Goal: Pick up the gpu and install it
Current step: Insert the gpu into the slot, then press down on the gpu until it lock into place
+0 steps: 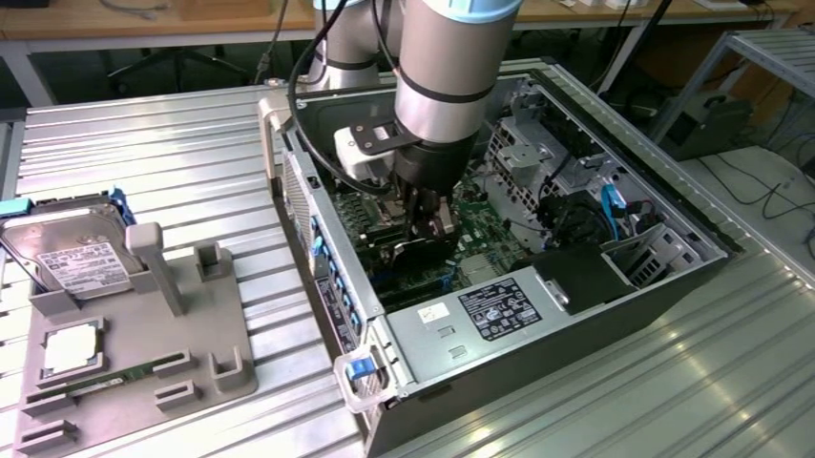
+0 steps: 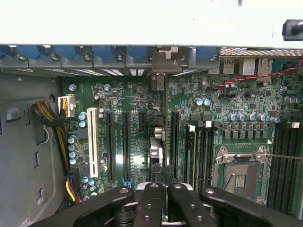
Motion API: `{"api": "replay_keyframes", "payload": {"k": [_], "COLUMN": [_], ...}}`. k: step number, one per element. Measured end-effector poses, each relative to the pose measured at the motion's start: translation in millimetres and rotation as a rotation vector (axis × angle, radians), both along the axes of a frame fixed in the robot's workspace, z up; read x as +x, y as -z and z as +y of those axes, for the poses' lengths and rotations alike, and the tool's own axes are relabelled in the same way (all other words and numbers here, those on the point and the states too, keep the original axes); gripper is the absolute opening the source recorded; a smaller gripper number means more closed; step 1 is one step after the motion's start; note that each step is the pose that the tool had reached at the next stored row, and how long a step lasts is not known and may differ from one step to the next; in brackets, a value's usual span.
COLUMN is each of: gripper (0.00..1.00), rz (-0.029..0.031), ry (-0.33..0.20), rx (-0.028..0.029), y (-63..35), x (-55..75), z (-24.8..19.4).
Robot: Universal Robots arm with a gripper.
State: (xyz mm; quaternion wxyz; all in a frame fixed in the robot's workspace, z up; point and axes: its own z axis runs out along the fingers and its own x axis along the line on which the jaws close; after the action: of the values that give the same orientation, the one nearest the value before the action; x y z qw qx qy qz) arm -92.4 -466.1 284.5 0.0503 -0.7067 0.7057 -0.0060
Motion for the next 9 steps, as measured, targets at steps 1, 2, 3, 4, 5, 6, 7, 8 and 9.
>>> {"api": "replay_keyframes", "payload": {"k": [1,2,3,4,5,6,7,8,9], "gripper": [0.11,0.11,0.11,0.11,0.11,0.11,0.11,0.11,0.11], "rz": [0.0,0.0,0.0,0.0,0.0,0.0,0.0,0.0,0.0], "ry": [0.0,0.0,0.0,0.0,0.0,0.0,0.0,0.0,0.0], "rx": [0.0,0.0,0.0,0.0,0.0,0.0,0.0,0.0,0.0], "y": [0.0,0.0,0.0,0.0,0.0,0.0,0.0,0.0,0.0], "x": [0.0,0.0,0.0,0.0,0.0,0.0,0.0,0.0,0.0], "z": [0.0,0.0,0.0,0.0,0.0,0.0,0.0,0.0,0.0]}}
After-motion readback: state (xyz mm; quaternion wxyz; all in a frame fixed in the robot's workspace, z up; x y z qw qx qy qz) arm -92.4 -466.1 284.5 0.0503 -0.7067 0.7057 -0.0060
